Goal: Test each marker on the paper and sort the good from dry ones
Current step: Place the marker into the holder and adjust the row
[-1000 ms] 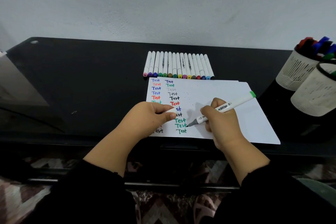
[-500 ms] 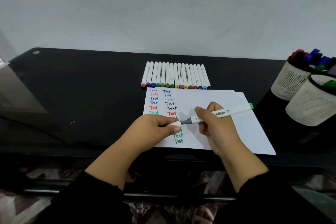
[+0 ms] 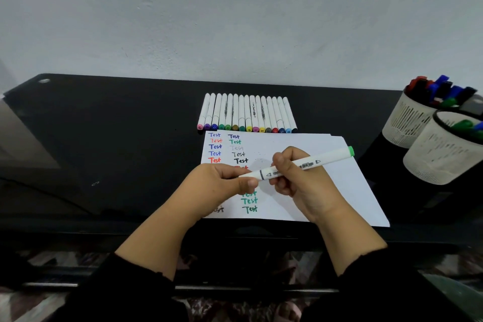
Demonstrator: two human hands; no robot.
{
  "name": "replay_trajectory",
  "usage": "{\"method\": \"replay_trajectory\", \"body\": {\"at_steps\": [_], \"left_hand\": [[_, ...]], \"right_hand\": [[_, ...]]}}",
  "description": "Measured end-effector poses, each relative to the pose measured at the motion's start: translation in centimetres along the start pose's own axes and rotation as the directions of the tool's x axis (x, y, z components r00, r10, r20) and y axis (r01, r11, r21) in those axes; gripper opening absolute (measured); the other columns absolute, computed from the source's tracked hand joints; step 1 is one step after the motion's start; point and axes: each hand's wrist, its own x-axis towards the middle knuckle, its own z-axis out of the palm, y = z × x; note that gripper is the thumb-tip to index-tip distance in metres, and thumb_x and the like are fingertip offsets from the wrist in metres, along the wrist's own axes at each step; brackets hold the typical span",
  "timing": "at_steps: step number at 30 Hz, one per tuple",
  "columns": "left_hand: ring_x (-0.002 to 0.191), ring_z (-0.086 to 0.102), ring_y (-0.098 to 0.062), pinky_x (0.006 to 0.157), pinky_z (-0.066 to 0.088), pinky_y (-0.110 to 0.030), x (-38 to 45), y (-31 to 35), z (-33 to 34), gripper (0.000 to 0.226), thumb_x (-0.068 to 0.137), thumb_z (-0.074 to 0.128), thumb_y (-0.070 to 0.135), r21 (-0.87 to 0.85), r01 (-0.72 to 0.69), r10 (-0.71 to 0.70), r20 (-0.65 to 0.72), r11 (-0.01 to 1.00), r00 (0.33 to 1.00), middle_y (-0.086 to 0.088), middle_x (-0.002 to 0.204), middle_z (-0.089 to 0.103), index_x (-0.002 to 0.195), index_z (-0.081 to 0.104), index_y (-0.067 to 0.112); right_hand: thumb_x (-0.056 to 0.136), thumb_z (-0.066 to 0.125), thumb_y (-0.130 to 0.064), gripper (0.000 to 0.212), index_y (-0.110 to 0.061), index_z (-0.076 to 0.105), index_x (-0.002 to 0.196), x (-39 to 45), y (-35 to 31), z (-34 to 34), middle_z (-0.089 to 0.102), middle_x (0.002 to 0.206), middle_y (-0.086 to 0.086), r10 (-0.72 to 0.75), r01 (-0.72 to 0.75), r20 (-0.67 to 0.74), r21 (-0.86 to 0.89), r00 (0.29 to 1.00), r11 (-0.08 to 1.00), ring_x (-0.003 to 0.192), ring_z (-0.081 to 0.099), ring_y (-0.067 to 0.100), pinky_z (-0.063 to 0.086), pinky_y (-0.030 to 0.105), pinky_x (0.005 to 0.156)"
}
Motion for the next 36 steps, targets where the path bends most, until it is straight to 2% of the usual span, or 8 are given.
{"method": "replay_trajectory", "body": {"at_steps": [4,8,15,22,29,32,34,36], "left_hand": [[0.078,0.059,0.002,0.065,0.04,-0.015,0.0,0.3,0.1,0.004,0.077,0.07,0.036,-0.03,-0.003,0.004,0.025,1.0,1.0,0.013,0.077,0.072,0.073,0.07,0.036],[0.067,0.059,0.01,0.067,0.039,-0.012,0.3,0.0,0.6,0.007,0.078,0.071,0.029,-0.098,0.002,-0.003,-0.004,0.995,1.0,0.018,0.07,0.07,0.074,0.069,0.034],[0.081,0.063,-0.004,0.073,0.048,-0.015,1.4,-1.0,1.7,0.013,0.08,0.072,0.021,-0.142,0.027,-0.036,-0.062,0.99,0.997,0.017,0.071,0.07,0.074,0.07,0.033],[0.059,0.059,0.005,0.046,0.038,-0.01,1.5,-0.8,2.0,0.023,0.083,0.069,0.021,-0.126,0.005,-0.016,-0.09,0.992,0.996,0.018,0.065,0.068,0.067,0.067,0.038],[0.073,0.054,0.0,0.064,0.041,-0.015,2.1,0.2,2.7,0.018,0.086,0.065,0.027,-0.072,-0.027,0.017,-0.13,0.997,0.991,0.009,0.081,0.068,0.073,0.064,0.039],[0.071,0.052,-0.002,0.065,0.045,-0.024,2.6,-0.1,3.0,0.012,0.086,0.064,0.03,-0.031,0.007,-0.012,-0.178,0.999,0.984,0.013,0.078,0.065,0.081,0.065,0.041],[0.071,0.053,-0.002,0.065,0.047,-0.029,2.8,-0.3,3.1,0.012,0.086,0.064,0.033,0.004,0.029,-0.028,-0.195,1.0,0.981,0.017,0.074,0.061,0.097,0.068,0.036],[0.075,0.057,-0.004,0.062,0.047,-0.029,2.7,-0.3,3.3,0.015,0.086,0.064,0.035,0.045,0.033,-0.024,-0.181,0.998,0.983,0.015,0.078,0.064,0.101,0.068,0.037]], "right_hand": [[0.084,0.066,-0.009,0.04,-0.013,0.035,0.06,0.4,0.0,0.6,0.049,0.045,-0.001,-0.045,0.042,-0.134,-0.028,0.99,0.999,0.04,0.046,0.008,0.034,0.028,0.052],[0.087,0.06,0.0,0.044,-0.015,0.031,0.058,1.1,0.5,0.9,0.043,0.044,-0.002,-0.023,0.025,-0.193,0.007,0.981,1.0,0.038,0.041,0.008,0.035,0.025,0.048],[0.088,0.059,0.0,0.044,-0.015,0.031,0.058,1.9,1.7,1.0,0.042,0.042,-0.001,0.047,-0.042,-0.237,0.027,0.97,0.999,0.036,0.039,0.011,0.034,0.018,0.04],[0.088,0.059,-0.004,0.042,-0.016,0.03,0.061,2.2,1.4,1.1,0.043,0.042,-0.001,0.085,-0.082,-0.246,0.02,0.966,0.996,0.036,0.038,0.01,0.032,0.016,0.039],[0.087,0.065,-0.027,0.022,-0.012,0.056,0.074,1.8,0.4,0.7,0.052,0.049,-0.001,0.13,-0.109,-0.296,0.088,0.946,0.99,0.041,0.039,0.006,0.033,0.016,0.04],[0.084,0.069,-0.031,0.029,-0.014,0.045,0.083,1.5,0.3,-0.5,0.056,0.059,0.001,0.134,-0.074,-0.446,0.15,0.885,0.986,0.05,0.042,0.011,0.036,0.022,0.048],[0.084,0.07,-0.021,0.028,-0.023,0.042,0.086,1.0,0.1,-1.6,0.053,0.065,-0.002,0.005,-0.035,-0.514,-0.049,0.858,0.998,0.056,0.045,0.01,0.038,0.025,0.058],[0.086,0.064,-0.012,0.038,-0.041,0.045,0.1,0.6,-0.1,-2.3,0.048,0.07,-0.006,-0.212,0.011,-0.36,-0.486,0.908,0.874,0.06,0.044,0.003,0.038,0.017,0.064]]}}
